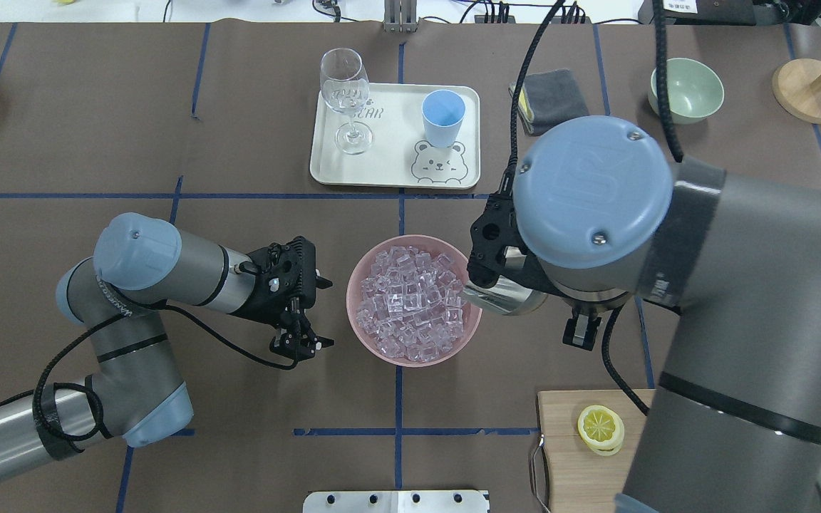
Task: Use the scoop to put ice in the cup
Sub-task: 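Dip the scoop into the ice cubes with the right gripper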
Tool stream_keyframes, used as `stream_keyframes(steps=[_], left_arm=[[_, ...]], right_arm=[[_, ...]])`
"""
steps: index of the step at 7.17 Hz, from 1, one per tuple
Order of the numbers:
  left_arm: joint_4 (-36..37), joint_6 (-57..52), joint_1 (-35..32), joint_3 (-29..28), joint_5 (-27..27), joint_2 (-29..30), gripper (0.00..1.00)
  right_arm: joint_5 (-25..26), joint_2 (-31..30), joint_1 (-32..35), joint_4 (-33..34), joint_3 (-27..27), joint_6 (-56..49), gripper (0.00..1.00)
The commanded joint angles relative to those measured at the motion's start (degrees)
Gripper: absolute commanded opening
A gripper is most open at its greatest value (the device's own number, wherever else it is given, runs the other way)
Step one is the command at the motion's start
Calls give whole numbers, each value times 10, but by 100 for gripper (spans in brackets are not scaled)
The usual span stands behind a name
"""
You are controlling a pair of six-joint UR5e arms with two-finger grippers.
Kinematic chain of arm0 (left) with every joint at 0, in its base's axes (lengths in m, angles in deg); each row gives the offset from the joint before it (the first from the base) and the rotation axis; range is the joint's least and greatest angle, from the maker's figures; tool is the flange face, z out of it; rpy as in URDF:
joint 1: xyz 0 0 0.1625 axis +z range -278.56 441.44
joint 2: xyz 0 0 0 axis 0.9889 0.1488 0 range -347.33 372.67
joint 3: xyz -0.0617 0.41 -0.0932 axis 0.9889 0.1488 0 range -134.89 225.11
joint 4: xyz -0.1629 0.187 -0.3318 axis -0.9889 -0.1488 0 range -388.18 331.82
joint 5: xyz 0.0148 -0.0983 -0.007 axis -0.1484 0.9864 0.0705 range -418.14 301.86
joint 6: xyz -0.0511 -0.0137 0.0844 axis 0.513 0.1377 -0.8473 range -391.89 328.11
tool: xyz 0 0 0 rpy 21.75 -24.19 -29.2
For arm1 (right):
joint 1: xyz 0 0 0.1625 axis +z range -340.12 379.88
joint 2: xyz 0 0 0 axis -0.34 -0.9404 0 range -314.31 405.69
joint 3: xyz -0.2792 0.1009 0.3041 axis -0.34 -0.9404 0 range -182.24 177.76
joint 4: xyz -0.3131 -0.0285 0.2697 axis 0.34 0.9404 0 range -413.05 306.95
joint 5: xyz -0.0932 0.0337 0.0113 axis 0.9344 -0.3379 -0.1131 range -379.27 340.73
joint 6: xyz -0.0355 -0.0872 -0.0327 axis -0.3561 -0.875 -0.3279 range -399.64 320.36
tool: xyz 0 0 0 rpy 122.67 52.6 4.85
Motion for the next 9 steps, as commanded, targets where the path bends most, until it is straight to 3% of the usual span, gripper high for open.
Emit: stream_keyframes(steps=[1, 3, 9], left_arm=[[-1, 0, 3, -6, 0, 0, 100], [-2, 0, 10, -6, 0, 1, 100], [-4, 0, 19, -16, -3, 8, 100]], right_arm=[[16, 102, -6, 88, -90, -49, 0], [17, 134, -12, 96, -155, -59, 0], [25, 146, -17, 95, -213, -98, 0]])
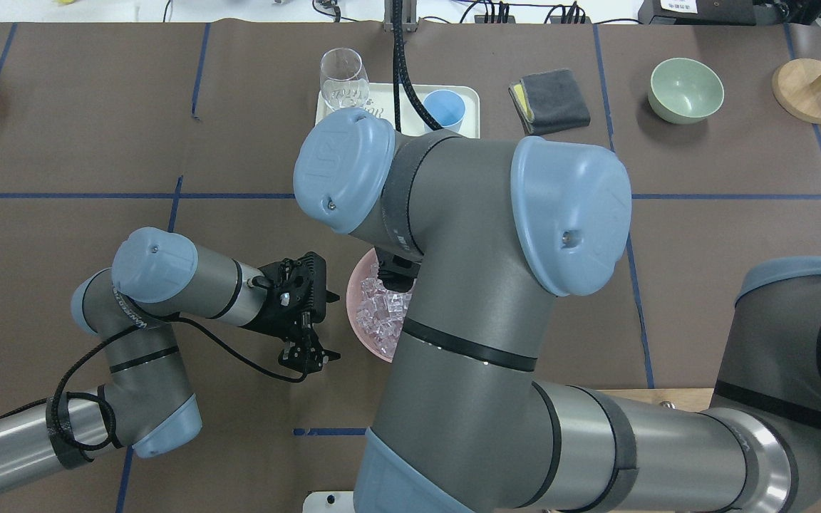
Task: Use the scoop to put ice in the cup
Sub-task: 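Dip the scoop into the ice cubes with the right gripper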
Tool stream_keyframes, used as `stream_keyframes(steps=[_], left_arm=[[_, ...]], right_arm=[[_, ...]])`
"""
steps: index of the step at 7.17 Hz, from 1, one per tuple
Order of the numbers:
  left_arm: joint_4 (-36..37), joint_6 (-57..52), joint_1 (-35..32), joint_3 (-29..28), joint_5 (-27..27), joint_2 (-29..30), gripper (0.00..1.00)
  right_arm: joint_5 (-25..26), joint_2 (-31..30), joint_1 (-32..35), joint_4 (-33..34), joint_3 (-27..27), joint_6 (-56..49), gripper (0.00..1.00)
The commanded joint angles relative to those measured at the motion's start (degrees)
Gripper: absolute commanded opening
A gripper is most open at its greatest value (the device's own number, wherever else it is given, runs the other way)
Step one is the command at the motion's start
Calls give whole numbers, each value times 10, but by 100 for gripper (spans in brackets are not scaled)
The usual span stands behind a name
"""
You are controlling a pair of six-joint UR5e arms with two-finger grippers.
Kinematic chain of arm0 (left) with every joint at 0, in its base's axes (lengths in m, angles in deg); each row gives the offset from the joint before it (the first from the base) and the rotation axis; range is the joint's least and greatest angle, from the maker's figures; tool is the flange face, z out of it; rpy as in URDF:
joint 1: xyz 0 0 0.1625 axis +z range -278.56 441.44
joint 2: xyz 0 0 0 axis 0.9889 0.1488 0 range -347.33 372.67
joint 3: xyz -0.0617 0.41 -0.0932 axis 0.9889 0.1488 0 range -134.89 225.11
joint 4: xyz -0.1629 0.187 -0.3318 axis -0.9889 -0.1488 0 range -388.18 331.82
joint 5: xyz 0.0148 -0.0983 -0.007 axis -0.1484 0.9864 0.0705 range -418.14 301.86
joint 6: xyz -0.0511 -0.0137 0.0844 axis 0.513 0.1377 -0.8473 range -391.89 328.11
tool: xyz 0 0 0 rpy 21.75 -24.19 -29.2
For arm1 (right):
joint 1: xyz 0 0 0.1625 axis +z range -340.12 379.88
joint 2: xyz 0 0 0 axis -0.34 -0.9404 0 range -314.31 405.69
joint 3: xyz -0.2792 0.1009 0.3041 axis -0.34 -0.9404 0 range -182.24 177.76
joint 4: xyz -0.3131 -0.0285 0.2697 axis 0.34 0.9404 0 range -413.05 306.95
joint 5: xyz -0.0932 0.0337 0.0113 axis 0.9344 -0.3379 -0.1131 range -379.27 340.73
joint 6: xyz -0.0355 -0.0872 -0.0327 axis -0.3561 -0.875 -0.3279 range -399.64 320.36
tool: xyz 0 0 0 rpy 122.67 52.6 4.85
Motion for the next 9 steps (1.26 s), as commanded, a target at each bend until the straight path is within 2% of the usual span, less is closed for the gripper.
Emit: stream_keyframes(steps=[1, 5, 9], left_arm=[[-1, 1, 1, 0, 0, 0, 100], [-1, 1, 2, -7, 0, 9, 100], [-1, 1, 1, -9, 0, 12, 100]], right_arm=[[0, 10, -1, 0, -23, -1, 0], [-1, 12, -6, -6, -46, -1, 0], [0, 8, -8, -59, -85, -1, 0]])
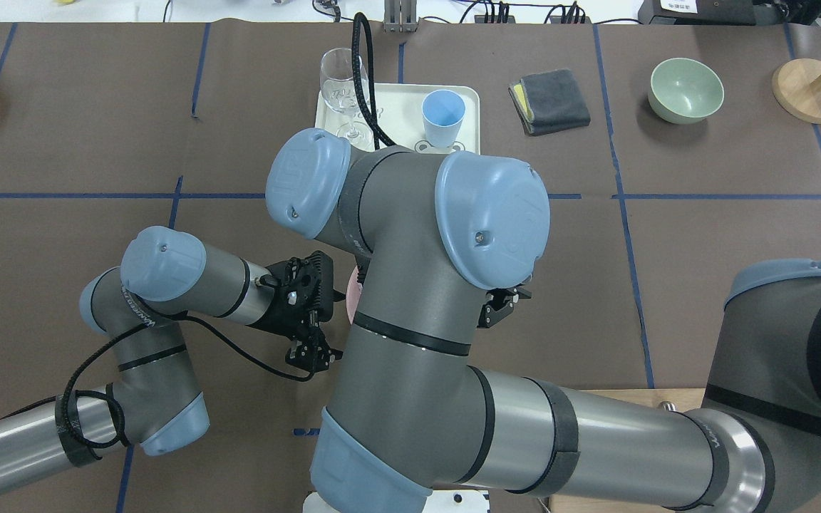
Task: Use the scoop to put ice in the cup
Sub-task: 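Dip the scoop into the ice cubes with the right gripper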
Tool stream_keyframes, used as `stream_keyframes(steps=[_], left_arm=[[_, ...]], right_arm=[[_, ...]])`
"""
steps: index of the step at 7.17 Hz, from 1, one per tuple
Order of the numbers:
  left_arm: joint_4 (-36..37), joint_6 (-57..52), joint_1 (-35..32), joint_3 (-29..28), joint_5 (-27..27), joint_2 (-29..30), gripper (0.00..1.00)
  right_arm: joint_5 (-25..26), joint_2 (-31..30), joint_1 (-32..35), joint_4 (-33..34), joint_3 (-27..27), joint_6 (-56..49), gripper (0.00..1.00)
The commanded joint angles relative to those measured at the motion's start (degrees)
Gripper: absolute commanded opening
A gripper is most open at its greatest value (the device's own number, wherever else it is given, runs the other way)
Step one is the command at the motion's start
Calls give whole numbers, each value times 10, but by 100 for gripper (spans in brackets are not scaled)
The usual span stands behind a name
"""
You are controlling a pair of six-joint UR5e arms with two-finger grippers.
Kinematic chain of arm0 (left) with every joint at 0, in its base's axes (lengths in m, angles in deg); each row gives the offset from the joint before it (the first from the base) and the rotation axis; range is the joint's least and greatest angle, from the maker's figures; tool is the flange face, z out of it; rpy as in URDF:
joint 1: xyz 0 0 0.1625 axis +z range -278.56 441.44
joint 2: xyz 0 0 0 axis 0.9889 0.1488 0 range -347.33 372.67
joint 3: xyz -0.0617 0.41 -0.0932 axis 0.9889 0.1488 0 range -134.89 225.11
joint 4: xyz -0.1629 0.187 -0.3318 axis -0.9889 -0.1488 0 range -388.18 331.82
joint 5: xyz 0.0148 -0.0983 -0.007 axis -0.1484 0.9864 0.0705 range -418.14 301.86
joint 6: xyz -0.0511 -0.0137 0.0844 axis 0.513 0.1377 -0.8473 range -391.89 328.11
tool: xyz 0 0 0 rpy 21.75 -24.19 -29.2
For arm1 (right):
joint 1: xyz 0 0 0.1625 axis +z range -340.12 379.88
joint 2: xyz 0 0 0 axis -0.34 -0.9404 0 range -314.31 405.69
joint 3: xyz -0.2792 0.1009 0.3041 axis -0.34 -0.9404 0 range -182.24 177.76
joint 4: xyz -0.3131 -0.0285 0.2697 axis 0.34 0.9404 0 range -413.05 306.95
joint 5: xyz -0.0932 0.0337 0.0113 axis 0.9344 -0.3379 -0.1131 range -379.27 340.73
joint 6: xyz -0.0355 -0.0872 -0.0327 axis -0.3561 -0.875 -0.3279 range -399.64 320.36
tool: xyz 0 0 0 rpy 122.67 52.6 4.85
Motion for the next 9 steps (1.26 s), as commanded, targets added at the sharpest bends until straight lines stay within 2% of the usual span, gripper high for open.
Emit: stream_keyframes(steps=[1, 3, 5, 7, 9], left_arm=[[0, 0, 0, 1, 1, 1, 100], [0, 1, 0, 1, 1, 3, 100], [0, 3, 0, 1, 1, 7, 100], [1, 3, 0, 0, 1, 7, 100], [2, 3, 0, 0, 1, 7, 100]], right_arm=[[0, -8, -1, -22, -6, 0, 0], [-3, -34, -4, -79, -4, 0, 0], [-5, -55, -4, -99, 2, 0, 0], [-8, -103, -4, -122, 45, -2, 0], [-17, -133, -4, -177, 48, -1, 0]])
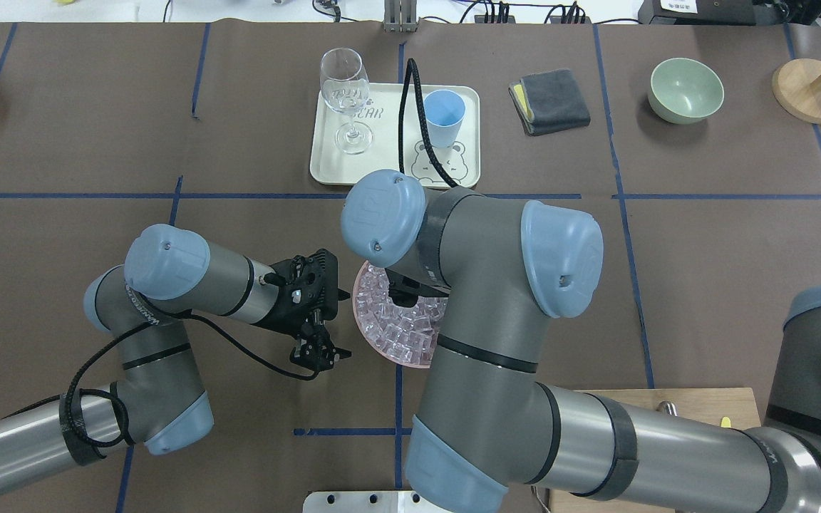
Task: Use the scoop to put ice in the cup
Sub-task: 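Dip the scoop into the ice cubes with the right gripper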
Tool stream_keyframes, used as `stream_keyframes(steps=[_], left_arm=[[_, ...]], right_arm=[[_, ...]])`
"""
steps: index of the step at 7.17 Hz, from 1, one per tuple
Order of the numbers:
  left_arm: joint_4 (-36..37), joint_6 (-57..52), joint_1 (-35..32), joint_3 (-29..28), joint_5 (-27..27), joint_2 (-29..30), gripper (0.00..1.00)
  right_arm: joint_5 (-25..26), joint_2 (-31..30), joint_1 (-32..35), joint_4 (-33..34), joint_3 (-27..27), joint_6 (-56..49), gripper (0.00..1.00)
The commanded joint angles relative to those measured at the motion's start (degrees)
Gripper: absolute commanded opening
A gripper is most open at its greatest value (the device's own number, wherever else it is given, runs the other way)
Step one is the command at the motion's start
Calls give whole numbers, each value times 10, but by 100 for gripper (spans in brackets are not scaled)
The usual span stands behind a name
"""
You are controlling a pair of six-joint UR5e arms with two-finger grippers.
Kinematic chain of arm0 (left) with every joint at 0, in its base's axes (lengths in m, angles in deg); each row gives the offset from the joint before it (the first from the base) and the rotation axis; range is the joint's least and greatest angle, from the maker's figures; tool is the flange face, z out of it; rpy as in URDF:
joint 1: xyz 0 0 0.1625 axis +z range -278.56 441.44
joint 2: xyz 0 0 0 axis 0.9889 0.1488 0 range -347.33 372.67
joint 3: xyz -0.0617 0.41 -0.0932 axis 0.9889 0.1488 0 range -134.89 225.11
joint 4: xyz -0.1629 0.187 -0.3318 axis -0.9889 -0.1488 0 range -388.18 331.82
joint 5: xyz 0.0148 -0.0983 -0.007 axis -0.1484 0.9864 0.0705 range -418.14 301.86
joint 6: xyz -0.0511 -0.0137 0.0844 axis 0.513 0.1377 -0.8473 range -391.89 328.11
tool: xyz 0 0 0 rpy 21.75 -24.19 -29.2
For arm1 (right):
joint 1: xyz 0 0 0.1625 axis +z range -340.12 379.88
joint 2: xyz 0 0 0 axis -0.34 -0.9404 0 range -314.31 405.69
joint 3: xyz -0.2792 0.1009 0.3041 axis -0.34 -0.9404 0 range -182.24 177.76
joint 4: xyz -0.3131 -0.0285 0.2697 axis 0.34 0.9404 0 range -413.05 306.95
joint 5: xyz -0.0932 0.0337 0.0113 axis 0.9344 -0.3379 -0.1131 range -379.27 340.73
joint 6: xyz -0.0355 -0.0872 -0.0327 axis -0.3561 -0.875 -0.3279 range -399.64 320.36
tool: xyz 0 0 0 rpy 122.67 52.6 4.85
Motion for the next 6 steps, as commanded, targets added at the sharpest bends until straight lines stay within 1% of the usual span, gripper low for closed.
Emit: stream_keyframes(steps=[1, 2, 3, 4, 5, 6], left_arm=[[0, 0, 0, 0, 0, 0, 100], [0, 0, 0, 0, 0, 1, 100], [0, 1, 0, 0, 0, 4, 100], [0, 1, -1, 0, 0, 4, 100], [0, 1, -1, 0, 0, 4, 100], [1, 5, -1, 0, 0, 4, 100]], right_arm=[[-19, -28, 5, -50, 5, 0, 0], [-37, -33, 11, -70, 6, 1, 0], [-68, -41, 25, -76, 17, 0, 0], [-78, -63, 29, -85, 37, -3, 0], [-85, -96, 29, -144, 41, -3, 0], [-115, -105, 30, -159, 42, -3, 0]])
